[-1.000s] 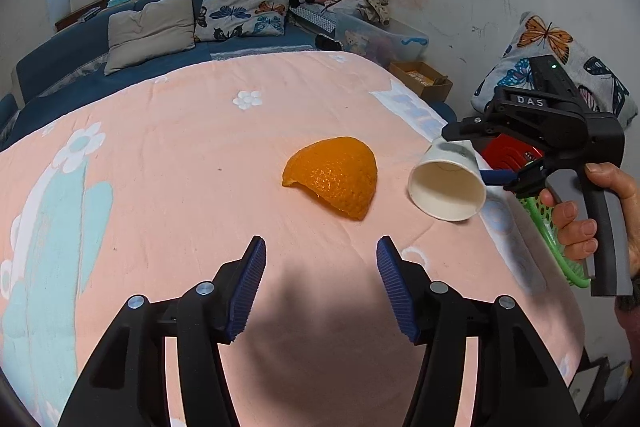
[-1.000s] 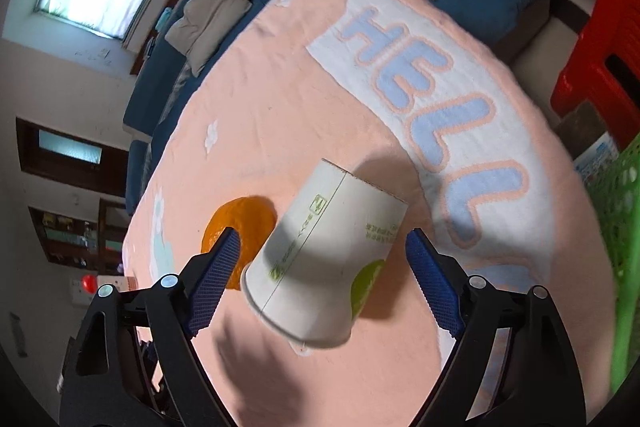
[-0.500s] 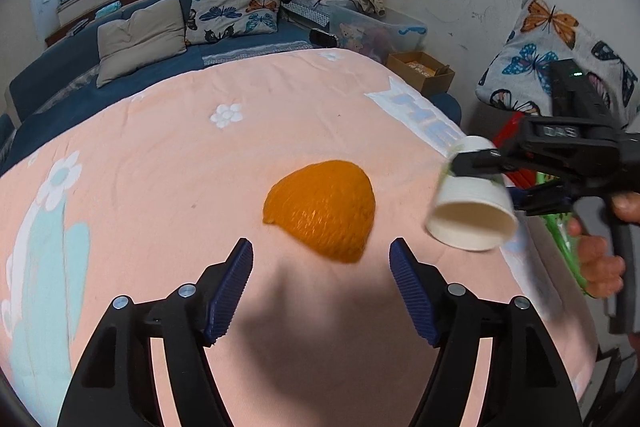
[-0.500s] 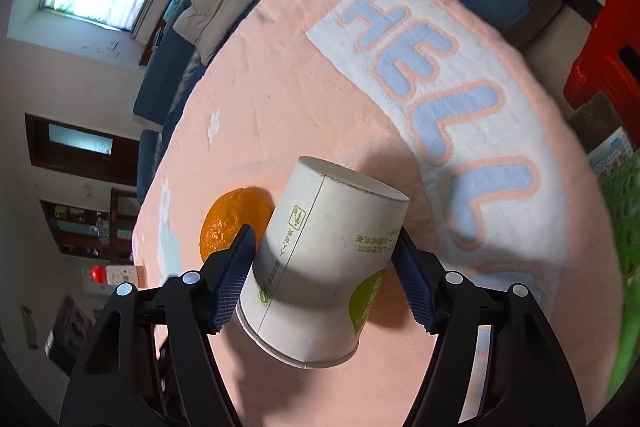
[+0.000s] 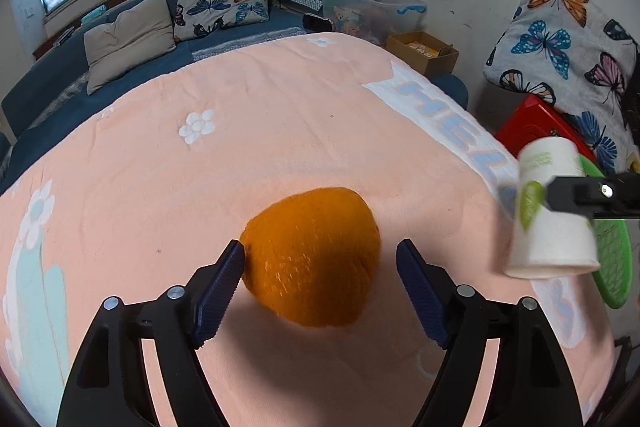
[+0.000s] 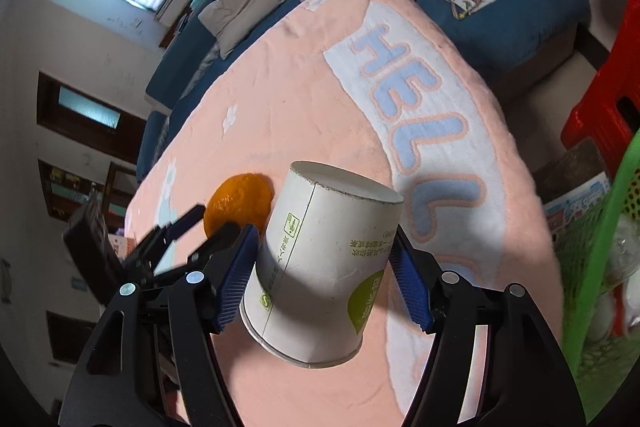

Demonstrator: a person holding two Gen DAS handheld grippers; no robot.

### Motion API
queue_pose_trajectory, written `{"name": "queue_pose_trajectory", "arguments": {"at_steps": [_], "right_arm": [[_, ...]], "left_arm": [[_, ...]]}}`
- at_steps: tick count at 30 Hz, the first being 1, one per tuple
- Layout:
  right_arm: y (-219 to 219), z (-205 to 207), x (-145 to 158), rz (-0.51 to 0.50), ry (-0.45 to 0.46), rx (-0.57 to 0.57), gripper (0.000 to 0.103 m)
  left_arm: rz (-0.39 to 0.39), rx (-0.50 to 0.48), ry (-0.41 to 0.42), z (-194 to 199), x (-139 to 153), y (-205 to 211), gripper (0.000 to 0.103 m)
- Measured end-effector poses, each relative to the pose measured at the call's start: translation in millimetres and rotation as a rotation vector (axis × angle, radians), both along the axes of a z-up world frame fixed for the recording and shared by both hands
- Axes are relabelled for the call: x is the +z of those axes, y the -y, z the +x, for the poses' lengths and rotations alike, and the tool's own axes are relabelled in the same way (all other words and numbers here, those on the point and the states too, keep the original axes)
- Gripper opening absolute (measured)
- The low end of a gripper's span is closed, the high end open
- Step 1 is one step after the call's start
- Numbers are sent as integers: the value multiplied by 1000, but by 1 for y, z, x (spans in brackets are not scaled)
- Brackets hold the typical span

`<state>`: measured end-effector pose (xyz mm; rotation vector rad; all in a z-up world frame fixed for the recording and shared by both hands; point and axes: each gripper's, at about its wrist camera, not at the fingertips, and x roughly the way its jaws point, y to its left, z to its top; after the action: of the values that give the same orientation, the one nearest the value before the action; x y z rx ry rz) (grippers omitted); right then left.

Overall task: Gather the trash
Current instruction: 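Grasp the orange peel with the left tool while the right tool holds the cup, then carry the cup and orange peel to the green basket and release both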

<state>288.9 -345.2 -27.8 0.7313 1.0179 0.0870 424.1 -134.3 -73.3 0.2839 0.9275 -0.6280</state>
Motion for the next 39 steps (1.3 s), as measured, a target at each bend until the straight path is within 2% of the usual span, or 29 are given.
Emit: {"name": "queue_pose_trajectory", "arguments": {"at_steps": [7,15,18,20,26,32,39], "right_arm": [[-6,-6,1,-53,14,38,65],[-6,-13,0,-83,18,51,65],[-6,-17,0,-85,17,55,64],[-6,-20,1,-99,20,59,64],[-10,-27,2,-121,29,67,64],[-20,-35,8,-182,60,88,64],[-36,-51,18,-281,108,120,64]], "left_arm": [[31,-1,-3,10,-8,8,75],[71,-12,37,11,-15,15,79],[66,1,52,10,-15,14,74],[73,11,66,8,-14,14,64],[65,64,71,7,-11,1,44],[13,97,68,-3,-1,-16,38],[-41,82,91,-36,20,-28,38]]}}
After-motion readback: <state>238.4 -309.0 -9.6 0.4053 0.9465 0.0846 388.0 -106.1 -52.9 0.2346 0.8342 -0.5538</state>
